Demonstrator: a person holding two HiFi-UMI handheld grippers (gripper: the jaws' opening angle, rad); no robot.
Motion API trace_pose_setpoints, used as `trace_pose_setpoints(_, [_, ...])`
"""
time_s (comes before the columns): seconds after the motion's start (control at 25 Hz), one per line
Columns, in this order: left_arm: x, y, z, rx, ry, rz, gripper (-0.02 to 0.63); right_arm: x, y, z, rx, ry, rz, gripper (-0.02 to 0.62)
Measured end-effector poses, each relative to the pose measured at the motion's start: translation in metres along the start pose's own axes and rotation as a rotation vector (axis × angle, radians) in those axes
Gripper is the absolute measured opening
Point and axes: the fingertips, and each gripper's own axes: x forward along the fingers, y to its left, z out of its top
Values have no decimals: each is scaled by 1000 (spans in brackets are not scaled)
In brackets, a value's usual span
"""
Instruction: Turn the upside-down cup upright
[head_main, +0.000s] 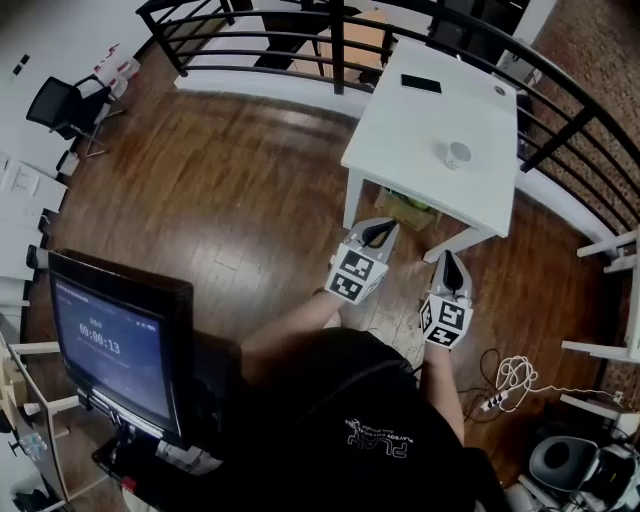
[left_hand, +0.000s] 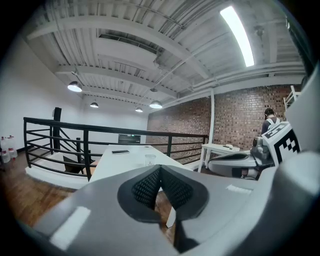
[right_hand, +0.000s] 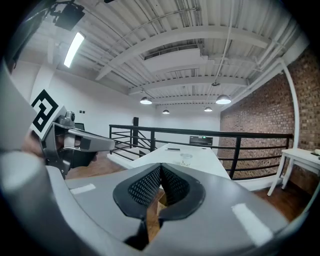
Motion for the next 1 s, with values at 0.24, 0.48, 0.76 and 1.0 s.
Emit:
trace_pose_setpoints(0.24, [8, -13, 6, 26, -28, 11, -3, -10, -16, 8, -1, -29, -4, 14])
trace_pose_setpoints(0.48, [17, -15, 16, 26, -31, 25, -3, -3, -30, 15, -6, -49, -6, 14])
trace_pose_setpoints(0.76, [18, -27, 19, 22, -41, 33, -3, -11, -38, 21, -15, -70, -2, 14])
trace_pose_setpoints(1.0, [14, -36, 14, 61, -53, 50, -3, -19, -40, 17, -27, -80, -6, 14])
